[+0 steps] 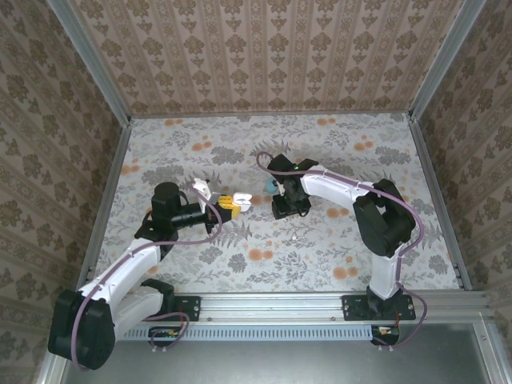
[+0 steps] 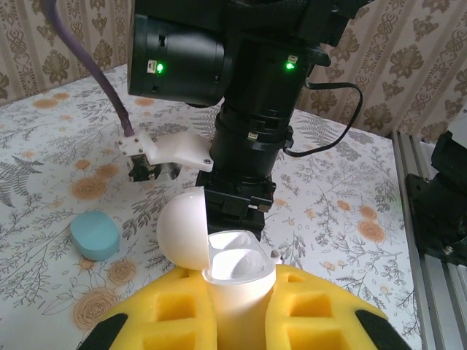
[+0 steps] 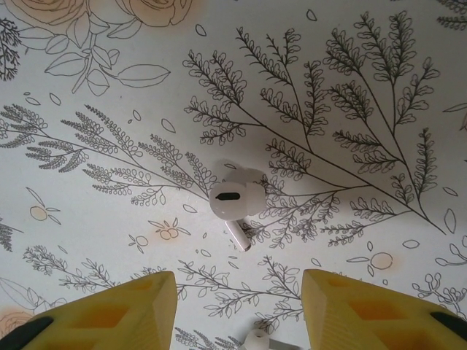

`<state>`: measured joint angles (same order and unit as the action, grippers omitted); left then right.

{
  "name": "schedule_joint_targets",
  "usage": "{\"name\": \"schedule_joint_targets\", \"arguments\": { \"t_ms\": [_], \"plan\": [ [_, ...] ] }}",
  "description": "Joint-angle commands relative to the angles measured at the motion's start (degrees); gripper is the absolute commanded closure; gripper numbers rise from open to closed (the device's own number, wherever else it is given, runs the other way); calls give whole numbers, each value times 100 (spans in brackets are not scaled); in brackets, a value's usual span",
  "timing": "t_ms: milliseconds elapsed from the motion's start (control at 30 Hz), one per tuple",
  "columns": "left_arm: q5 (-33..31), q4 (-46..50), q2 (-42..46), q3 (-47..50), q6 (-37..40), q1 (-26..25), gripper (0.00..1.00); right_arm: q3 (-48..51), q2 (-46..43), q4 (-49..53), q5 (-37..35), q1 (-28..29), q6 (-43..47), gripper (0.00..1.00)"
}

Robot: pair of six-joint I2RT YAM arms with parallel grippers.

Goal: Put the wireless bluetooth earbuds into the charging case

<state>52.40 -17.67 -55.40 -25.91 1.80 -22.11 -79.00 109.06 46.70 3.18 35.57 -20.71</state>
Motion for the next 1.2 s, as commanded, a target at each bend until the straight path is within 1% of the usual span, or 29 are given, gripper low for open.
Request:
{"name": "schedule_joint_targets", "arguments": {
  "t_ms": [0, 400, 667, 1000, 1100, 1167],
  "plan": [
    [-27, -201, 236, 55, 285, -89, 100, -229, 209, 210, -91, 24, 77, 51],
    [-177, -51, 536, 157, 487, -170, 100, -515, 717, 170, -90, 2, 97, 50],
    [-173, -39, 538, 164, 520, -179, 100, -647, 915, 173, -53, -6, 121, 52],
    [-178, -30, 538, 201, 541, -198, 100, -650, 1046, 204, -71, -6, 109, 62],
    [-177, -28, 527, 205, 555, -208, 100, -625, 1002, 204, -81, -37, 31, 67],
    [-178, -27, 517, 209, 566, -208, 100, -590, 961, 175, -66, -63, -31, 70]
  ]
}}
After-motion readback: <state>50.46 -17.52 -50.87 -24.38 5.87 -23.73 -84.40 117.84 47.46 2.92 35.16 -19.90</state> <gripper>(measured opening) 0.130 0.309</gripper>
